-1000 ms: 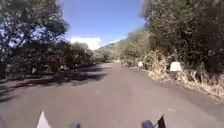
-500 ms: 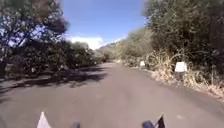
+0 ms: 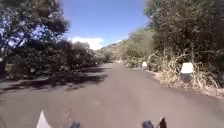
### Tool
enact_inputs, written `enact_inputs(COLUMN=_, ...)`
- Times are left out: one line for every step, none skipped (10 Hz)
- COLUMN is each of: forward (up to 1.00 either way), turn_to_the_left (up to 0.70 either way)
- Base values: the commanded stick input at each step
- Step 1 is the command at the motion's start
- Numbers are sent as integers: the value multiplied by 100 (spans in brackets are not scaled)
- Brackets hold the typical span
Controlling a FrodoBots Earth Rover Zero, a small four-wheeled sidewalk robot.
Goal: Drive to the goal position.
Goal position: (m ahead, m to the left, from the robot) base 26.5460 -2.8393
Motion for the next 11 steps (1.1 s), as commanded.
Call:
enact_inputs(forward=50, turn_to_the_left=0)
enact_inputs(forward=50, turn_to_the_left=0)
enact_inputs(forward=50, turn_to_the_left=0)
enact_inputs(forward=50, turn_to_the_left=0)
enact_inputs(forward=50, turn_to_the_left=0)
enact_inputs(forward=50, turn_to_the_left=0)
enact_inputs(forward=50, turn_to_the_left=0)
enact_inputs(forward=50, turn_to_the_left=0)
enact_inputs(forward=50, turn_to_the_left=0)
enact_inputs(forward=50, turn_to_the_left=0)
enact_inputs(forward=50, turn_to_the_left=0)
